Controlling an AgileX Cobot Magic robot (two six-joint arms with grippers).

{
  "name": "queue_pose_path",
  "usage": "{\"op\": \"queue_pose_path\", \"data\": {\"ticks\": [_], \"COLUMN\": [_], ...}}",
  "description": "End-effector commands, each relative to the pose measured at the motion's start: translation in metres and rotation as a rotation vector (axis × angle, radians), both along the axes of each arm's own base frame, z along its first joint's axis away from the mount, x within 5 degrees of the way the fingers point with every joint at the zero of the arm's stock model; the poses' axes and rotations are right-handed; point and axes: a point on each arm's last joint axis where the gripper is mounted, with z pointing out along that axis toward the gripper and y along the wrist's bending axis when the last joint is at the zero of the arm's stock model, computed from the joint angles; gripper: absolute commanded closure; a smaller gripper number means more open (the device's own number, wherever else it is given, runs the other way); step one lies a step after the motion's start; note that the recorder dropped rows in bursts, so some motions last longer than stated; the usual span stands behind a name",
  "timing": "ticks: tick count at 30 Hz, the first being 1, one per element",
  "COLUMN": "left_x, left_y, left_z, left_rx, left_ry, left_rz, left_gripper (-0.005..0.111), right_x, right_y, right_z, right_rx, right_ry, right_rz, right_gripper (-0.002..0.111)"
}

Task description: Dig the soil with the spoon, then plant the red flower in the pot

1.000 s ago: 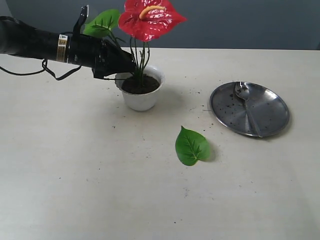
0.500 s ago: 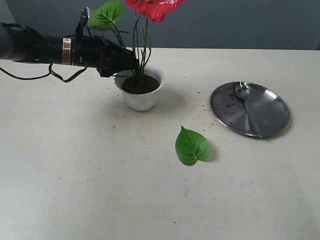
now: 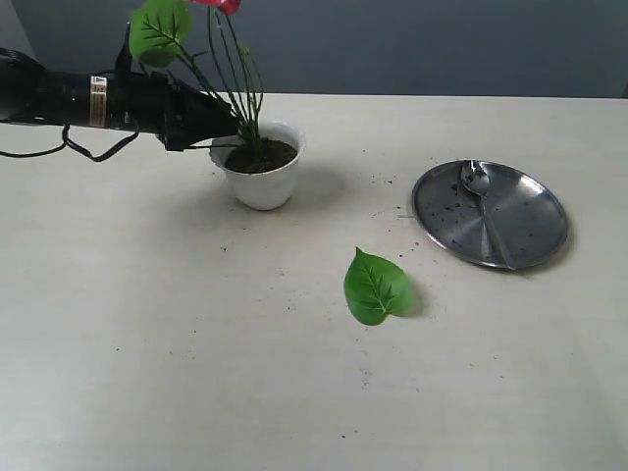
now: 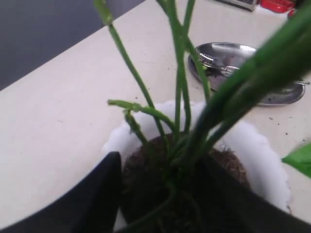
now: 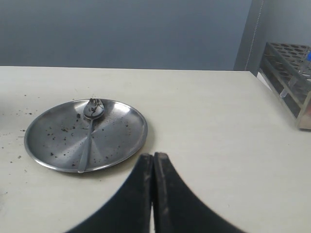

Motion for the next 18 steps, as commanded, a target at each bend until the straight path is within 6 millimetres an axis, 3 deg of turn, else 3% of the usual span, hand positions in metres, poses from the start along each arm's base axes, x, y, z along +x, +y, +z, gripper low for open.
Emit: {"op": "queue_pose_path", "data": {"ticks": [1, 8, 18], "left_x": [0.000, -0.002, 0.002], "left_y": [0.005, -0.007, -0.003], "left_z": [0.009, 0.006, -0.001], "left_rx": [-0.082, -0.050, 0.035], "left_ry": [-0.016, -0.009, -0.003], "left_rz": [0.016, -0.027, 0.024], "left_gripper": [0.061, 0.061, 0.061], "right_x": [0.000, 0.000, 0.000], "right_y": [0.000, 0.000, 0.000], "right_z": [0.001, 0.001, 0.001], "right_rx": [-0.004, -0.002, -0.002], "right_ry": [-0.013, -0.013, -0.013], "right_rz": [-0.002, -0.002, -0.002], "right_gripper": [0.109, 0.109, 0.109]}}
